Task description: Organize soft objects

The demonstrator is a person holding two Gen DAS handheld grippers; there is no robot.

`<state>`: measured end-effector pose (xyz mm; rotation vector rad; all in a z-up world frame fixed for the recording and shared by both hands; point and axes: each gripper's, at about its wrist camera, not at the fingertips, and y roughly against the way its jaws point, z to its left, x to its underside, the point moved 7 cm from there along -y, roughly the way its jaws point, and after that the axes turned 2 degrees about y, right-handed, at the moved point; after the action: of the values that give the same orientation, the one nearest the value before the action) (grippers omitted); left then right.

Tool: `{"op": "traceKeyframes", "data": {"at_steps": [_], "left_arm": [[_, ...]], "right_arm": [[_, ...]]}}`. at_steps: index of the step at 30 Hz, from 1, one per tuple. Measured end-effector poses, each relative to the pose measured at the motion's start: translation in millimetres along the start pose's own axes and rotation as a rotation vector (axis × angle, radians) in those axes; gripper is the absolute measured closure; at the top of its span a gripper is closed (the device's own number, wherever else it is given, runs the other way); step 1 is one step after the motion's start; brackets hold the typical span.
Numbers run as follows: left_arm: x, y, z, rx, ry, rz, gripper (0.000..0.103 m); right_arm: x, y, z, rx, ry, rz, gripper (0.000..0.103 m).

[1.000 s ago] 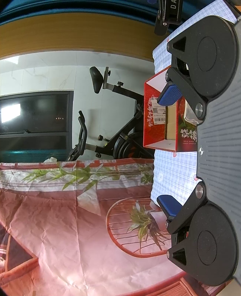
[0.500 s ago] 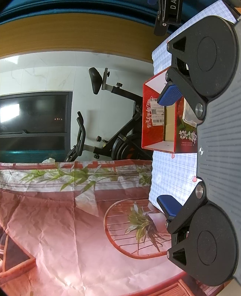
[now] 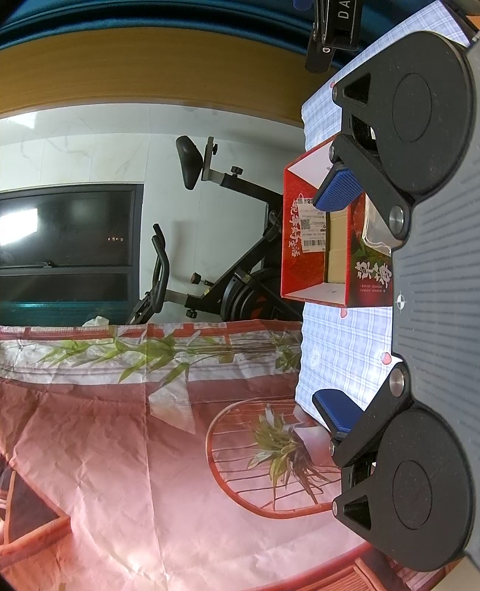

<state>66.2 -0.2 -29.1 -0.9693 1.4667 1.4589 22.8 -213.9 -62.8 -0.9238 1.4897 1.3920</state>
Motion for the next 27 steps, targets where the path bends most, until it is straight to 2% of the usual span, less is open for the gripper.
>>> {"op": "traceKeyframes", "data": {"at_steps": [20, 27], "left_arm": [[3.7, -3.5, -0.3, 0.007, 0.001, 0.017, 0.000], [16.6, -18.8, 7.1, 0.009, 0.036, 0.027, 0.000]], "right_arm": [[-0.2, -1.8, -2.2, -0.003, -0.010, 0.000, 0.000], [8.9, -11.0, -4.5, -0.055, -0.052, 0.002, 0.000]]}}
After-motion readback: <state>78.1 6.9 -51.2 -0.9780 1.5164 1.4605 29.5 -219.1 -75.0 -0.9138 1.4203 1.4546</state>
